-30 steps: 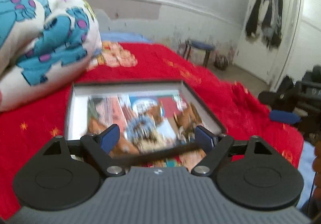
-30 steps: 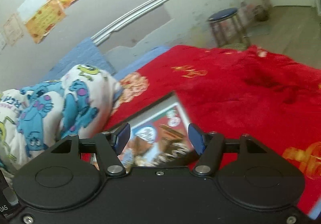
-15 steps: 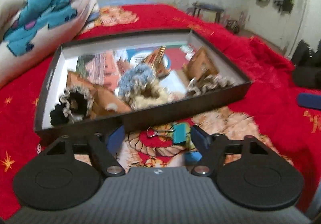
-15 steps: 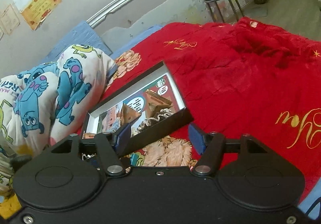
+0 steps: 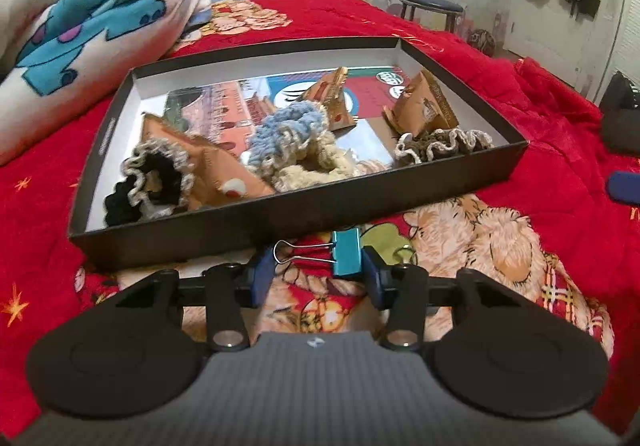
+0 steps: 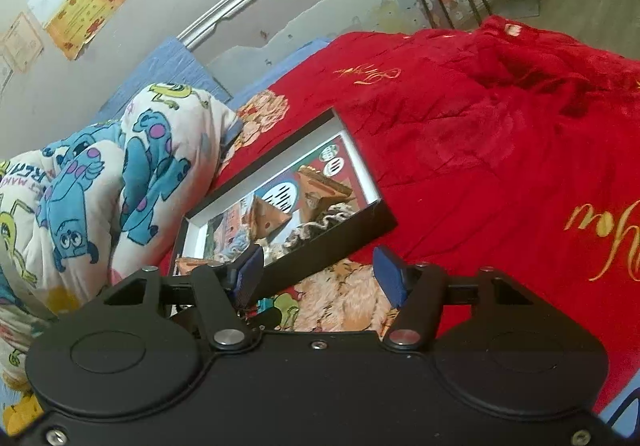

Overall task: Organize objects
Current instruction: 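Withdraw both open grippers from the box toward the binder clips on the cloth, then close the left gripper on a teal binder clip while the right gripper grasps a blue binder clip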

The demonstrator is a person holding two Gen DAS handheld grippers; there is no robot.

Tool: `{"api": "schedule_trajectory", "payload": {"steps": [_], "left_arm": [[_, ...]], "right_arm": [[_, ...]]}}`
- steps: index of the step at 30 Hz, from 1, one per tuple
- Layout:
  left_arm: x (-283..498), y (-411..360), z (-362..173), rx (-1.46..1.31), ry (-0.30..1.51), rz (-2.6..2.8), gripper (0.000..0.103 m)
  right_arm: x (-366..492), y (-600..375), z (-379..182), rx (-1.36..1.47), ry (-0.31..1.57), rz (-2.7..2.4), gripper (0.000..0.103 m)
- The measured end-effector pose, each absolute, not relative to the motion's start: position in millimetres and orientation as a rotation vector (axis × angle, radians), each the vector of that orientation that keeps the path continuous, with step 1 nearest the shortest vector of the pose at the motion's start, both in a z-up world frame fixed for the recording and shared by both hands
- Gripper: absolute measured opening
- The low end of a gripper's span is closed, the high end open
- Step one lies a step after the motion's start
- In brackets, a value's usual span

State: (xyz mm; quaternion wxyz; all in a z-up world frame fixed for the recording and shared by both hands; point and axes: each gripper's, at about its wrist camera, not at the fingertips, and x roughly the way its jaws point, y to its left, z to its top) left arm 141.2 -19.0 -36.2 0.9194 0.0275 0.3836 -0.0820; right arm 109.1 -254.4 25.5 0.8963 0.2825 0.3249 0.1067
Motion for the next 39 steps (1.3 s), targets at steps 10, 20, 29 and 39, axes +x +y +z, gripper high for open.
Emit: {"api": "schedule_trajectory", "payload": {"steps": [10, 20, 29, 39], "left_arm": [[95.3, 29.1, -1.5, 0.028, 0.829, 0.084, 0.05], [100.9, 45.4, -4.0, 0.017, 0.891, 0.171, 0.051], [103.7, 51.0, -3.1, -0.028, 0.91, 0.165, 0.051], [101.7, 48.5, 14.3, -0.084, 0.818, 0.118, 0.051]], "right_arm": [[120.5, -181.3, 3.3, 0.368, 0.761, 0.289, 0.059], [131.4, -139.9, -33.4, 0.287, 0.855, 0.323, 0.039], [125.6, -122.4, -34.3, 0.14, 0.823, 0.286, 0.027], [121.3, -128.9, -18.1, 0.181, 0.762, 0.299, 0.026]]}}
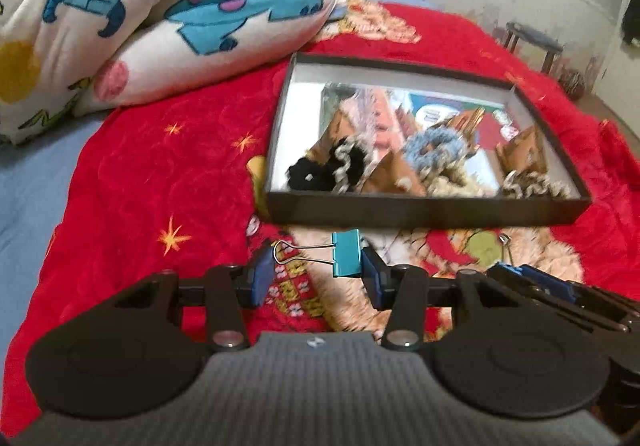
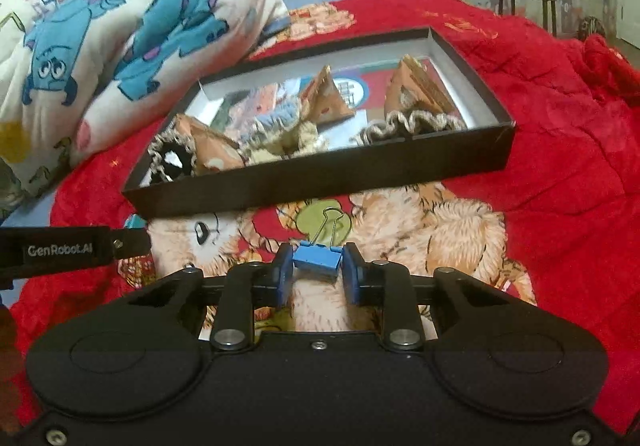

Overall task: Organize objects
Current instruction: 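Close the left gripper on a teal binder clip while the right gripper grasps a blue binder clip, then lift the teal clip with the left gripper while the right gripper carries the blue clip over the box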

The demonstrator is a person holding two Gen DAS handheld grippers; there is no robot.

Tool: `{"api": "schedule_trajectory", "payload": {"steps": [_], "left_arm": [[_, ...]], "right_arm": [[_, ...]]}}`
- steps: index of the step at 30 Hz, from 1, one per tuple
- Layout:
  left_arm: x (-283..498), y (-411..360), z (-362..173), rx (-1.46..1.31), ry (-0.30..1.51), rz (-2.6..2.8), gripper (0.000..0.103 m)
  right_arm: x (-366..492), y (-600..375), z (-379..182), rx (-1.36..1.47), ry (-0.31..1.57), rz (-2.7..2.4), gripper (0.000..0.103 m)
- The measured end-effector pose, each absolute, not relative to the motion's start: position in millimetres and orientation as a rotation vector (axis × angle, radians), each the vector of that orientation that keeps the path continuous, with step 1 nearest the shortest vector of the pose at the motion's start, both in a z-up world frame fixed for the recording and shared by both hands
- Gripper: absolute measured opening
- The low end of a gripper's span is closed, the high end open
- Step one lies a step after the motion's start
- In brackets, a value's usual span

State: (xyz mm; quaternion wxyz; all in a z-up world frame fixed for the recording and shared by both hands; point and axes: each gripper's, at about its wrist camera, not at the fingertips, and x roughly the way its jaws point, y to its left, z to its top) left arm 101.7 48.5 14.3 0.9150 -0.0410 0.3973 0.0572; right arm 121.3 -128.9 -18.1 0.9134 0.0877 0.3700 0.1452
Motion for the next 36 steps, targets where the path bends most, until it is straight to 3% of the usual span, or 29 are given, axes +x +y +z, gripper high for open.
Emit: {"api": "schedule_trajectory", "payload": {"steps": [23, 36], "left_arm": [[90.1, 55.6, 63.3, -0.216, 0.512, 0.066, 0.051], [87.5, 51.5, 65.3, -0.208, 0.483, 0.091, 0.051]], "right_arm": [[144.1, -147.7, 71.8, 0.34, 0.494, 0.483, 0.026], [181.0, -137.5, 98.3, 0.362, 0.461, 0.522, 0.026]]}}
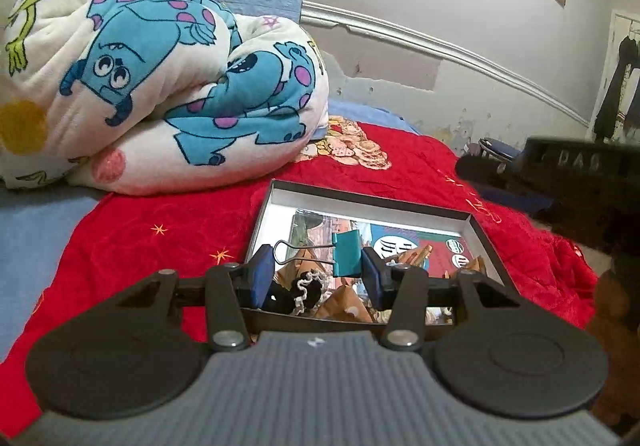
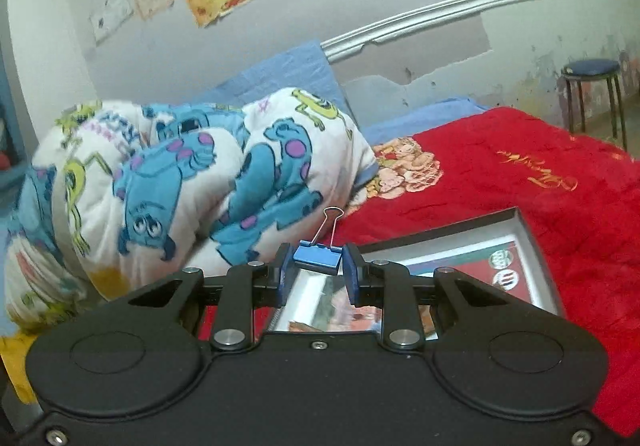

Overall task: Organize objects
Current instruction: 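Lift the teal clip with the left gripper while the right gripper carries the blue clip over the box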

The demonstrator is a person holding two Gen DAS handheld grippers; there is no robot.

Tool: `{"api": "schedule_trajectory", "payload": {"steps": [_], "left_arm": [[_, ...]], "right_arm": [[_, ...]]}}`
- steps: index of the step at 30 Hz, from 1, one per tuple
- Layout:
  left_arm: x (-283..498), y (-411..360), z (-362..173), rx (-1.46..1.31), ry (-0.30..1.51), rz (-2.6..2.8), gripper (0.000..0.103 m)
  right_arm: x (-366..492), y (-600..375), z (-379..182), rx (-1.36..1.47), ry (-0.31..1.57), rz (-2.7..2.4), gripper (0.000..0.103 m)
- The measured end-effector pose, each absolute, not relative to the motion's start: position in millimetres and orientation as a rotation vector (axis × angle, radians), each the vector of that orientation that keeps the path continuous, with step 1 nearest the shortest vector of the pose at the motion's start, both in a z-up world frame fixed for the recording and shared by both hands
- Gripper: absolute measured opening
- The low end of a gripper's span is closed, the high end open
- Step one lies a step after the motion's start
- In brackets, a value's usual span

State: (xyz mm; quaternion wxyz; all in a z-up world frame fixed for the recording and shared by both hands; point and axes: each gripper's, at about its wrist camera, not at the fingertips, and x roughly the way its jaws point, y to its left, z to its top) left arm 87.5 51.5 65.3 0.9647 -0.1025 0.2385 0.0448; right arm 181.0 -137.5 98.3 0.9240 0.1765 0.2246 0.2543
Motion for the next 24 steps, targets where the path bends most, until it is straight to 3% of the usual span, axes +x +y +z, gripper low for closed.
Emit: {"api": "schedule_trajectory", "payload": {"steps": [24], "left_arm": [[184.7, -0.4, 70.2, -0.132, 0.446, 0.09, 0.051]], "right_arm": [[243.7, -211.9, 71.8, 0.52, 0.448, 0.287, 0.026]]}}
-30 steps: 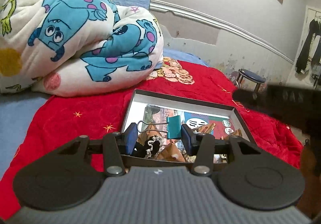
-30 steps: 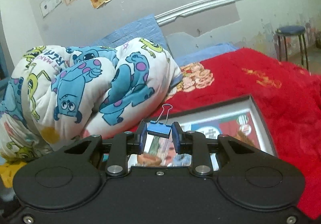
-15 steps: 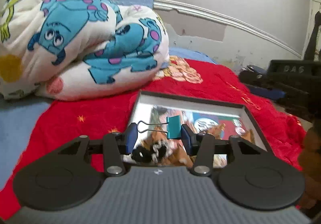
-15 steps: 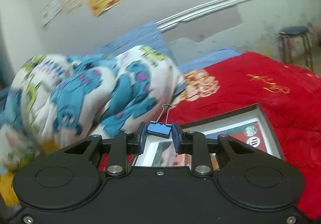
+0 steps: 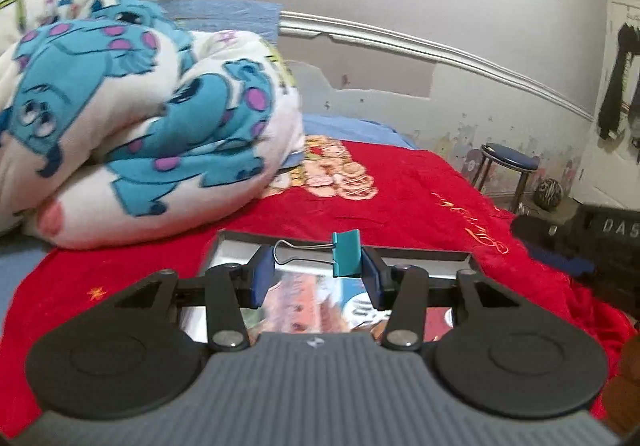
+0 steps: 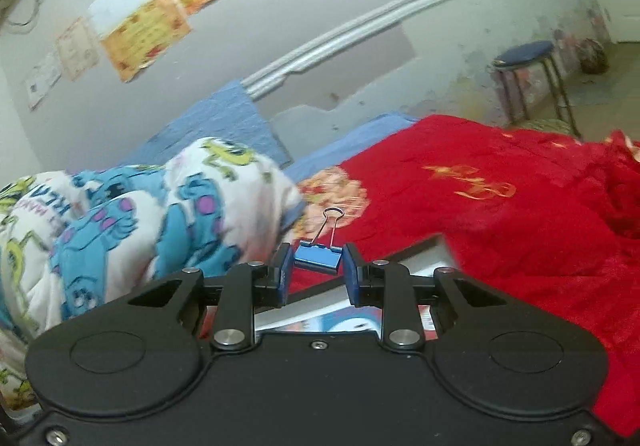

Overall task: Organize objects
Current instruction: 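Lift the teal clip with the left gripper while the right gripper carries the blue clip over the box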

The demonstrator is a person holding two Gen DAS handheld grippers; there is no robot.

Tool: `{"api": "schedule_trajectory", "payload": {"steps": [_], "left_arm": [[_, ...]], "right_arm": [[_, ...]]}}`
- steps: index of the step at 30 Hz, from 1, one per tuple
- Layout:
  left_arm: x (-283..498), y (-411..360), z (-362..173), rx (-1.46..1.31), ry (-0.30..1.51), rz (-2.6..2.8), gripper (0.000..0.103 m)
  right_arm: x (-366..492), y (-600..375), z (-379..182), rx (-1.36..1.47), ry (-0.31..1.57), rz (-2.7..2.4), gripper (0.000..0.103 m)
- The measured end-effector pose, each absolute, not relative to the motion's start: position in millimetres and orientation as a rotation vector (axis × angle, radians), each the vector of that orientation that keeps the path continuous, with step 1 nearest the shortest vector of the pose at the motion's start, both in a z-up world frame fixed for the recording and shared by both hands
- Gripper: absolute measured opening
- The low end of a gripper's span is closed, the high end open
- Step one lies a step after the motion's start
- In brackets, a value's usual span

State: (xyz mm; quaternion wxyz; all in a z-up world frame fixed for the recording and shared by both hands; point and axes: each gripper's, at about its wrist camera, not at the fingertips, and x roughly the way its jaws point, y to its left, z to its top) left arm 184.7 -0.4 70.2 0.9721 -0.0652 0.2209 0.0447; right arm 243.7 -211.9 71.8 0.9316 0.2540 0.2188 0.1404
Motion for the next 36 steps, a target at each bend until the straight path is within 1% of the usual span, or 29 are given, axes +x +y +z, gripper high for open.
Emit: {"api": "schedule_trajectory", "payload": {"steps": [9, 16, 24, 36], "left_arm": [[209.5, -32.4, 41.7, -0.024, 0.459, 0.032, 0.051], [219.3, -31.2, 27.9, -0.032, 0.482, 0.003, 0.051], [221.0, -30.7, 17.1, -0.039, 0.512, 0.004, 0.051], [223.4, -35.6, 3.7, -0.011, 0.551, 0.014, 0.051]], "right_arm": [[263.2, -226.8, 43.3, 0.547, 0.49, 0.228, 0.026], [270.7, -211.5, 30.2, 0.513, 0.512, 0.252, 0.026], [276.8, -202.3, 14.1, 0.538, 0.572, 0.275, 0.026], [280.5, -193.6, 3.1, 0.53, 0.627, 0.303, 0.026]]}}
